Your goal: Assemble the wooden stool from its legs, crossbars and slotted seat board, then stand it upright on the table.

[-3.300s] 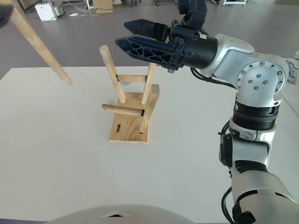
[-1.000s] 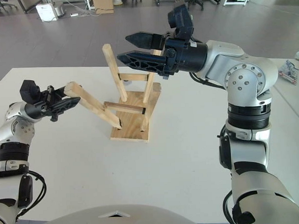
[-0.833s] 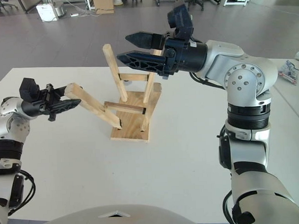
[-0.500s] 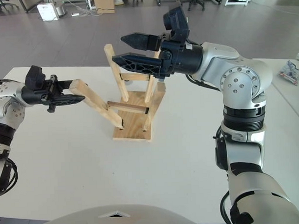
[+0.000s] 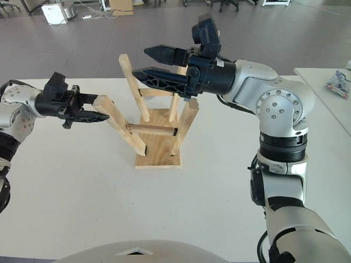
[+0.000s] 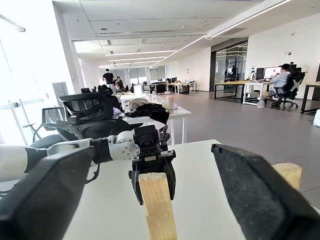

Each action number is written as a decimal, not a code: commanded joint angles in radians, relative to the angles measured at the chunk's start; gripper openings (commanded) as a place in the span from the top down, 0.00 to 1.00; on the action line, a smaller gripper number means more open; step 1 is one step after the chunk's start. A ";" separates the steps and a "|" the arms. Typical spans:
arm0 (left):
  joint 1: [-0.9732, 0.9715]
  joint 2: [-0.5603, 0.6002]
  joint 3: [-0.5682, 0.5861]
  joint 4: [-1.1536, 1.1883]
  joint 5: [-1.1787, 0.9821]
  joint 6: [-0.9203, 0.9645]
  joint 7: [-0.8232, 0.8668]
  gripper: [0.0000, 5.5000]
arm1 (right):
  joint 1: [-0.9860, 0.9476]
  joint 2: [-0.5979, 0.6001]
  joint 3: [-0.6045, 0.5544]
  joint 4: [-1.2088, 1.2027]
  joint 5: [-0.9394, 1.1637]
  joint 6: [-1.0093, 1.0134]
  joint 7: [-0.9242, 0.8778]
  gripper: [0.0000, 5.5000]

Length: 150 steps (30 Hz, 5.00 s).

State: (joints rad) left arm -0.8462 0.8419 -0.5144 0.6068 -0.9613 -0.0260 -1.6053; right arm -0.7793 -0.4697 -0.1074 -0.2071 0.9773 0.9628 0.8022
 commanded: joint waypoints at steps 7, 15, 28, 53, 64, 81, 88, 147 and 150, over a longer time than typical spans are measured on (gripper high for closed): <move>0.012 -0.039 -0.044 -0.061 0.024 -0.005 -0.009 0.62 | 0.079 0.014 0.075 0.057 -0.081 -0.030 0.023 0.20; 0.115 -0.073 0.022 -0.109 0.168 0.103 -0.008 0.62 | 0.089 0.027 0.080 0.032 -0.094 -0.044 0.007 0.20; 0.211 -0.056 0.130 -0.407 0.372 0.258 0.113 0.62 | -0.031 0.010 -0.054 -0.058 -0.069 -0.068 -0.165 0.20; 0.238 -0.078 0.177 -0.492 0.427 0.541 0.151 0.36 | 0.235 0.118 0.040 -0.222 -0.091 -0.092 -0.409 0.20; 0.490 -0.013 0.402 -0.611 0.411 0.517 0.219 0.12 | 0.129 -0.183 -0.123 -0.360 0.082 0.009 -0.281 0.20; 0.628 -0.087 0.555 -0.764 0.340 0.546 0.395 0.12 | 0.401 -0.544 -0.114 -0.299 -0.038 -0.091 0.165 0.20; 0.620 -0.101 0.552 -0.764 0.350 0.511 0.395 0.12 | 0.376 -0.568 0.048 -0.211 -0.394 -0.289 0.125 0.20; 0.689 -0.523 0.788 -0.840 0.229 0.599 1.244 0.12 | 0.721 -0.157 0.265 0.277 -1.087 -0.739 -0.266 0.20; 0.660 -0.548 0.798 -0.825 0.284 0.671 1.422 0.12 | 0.849 -0.145 0.335 0.069 -1.079 -0.693 -0.225 0.20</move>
State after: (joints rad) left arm -0.1658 0.3010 0.2805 -0.2331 -0.7326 0.6073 -0.2795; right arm -0.0122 -0.6224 0.1748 -0.0598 -0.1046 0.2225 0.5365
